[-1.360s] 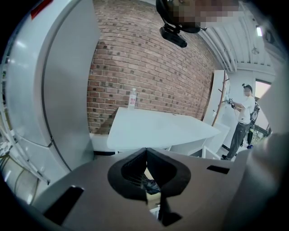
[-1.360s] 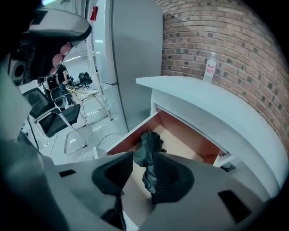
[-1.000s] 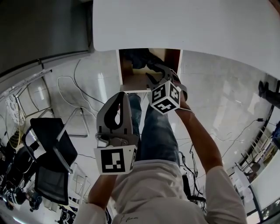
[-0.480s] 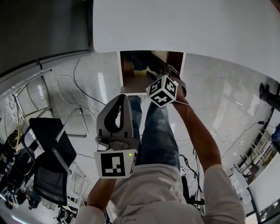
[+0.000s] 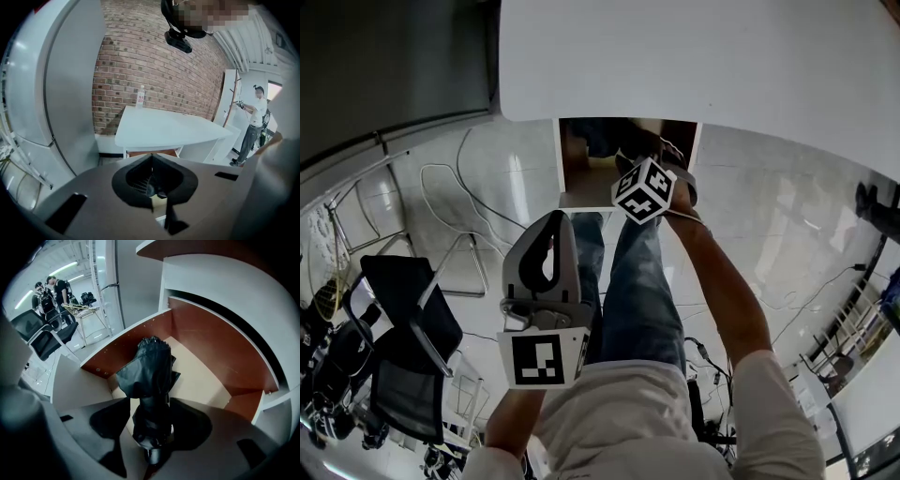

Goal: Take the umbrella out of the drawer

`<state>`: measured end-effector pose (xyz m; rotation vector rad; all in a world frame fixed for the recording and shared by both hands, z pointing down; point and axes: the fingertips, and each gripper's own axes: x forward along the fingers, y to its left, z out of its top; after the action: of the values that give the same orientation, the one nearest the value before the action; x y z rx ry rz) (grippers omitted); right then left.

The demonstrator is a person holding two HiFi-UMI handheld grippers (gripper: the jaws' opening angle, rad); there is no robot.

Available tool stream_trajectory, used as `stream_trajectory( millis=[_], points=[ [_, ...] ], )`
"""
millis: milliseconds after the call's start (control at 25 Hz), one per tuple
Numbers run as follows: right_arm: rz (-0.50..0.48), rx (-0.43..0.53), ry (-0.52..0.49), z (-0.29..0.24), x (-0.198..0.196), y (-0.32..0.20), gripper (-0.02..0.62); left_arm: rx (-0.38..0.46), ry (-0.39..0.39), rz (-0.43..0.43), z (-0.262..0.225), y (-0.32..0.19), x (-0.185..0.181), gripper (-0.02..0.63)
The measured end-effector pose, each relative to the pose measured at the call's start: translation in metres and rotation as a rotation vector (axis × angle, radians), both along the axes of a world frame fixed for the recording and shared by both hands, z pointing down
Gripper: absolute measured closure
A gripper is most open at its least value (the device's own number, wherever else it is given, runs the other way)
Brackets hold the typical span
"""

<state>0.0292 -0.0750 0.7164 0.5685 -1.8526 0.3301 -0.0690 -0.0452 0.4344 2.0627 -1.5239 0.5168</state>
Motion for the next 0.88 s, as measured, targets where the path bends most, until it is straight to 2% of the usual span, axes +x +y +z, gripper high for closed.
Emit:
stream_trajectory(
  millis=[600, 880],
  points=[
    [-0.012, 0.007, 0.092, 0.034, 0.003, -0.010, 0.288, -0.010, -0.005, -0.009, 0.010, 0.002, -0.007, 0.589],
    [-0.015, -0.004, 0.135, 0.056, -0.003, -0.010, 0.285, 0.006, 0.013, -0.026, 0.010, 0.000, -0.013, 0.589]
  ],
)
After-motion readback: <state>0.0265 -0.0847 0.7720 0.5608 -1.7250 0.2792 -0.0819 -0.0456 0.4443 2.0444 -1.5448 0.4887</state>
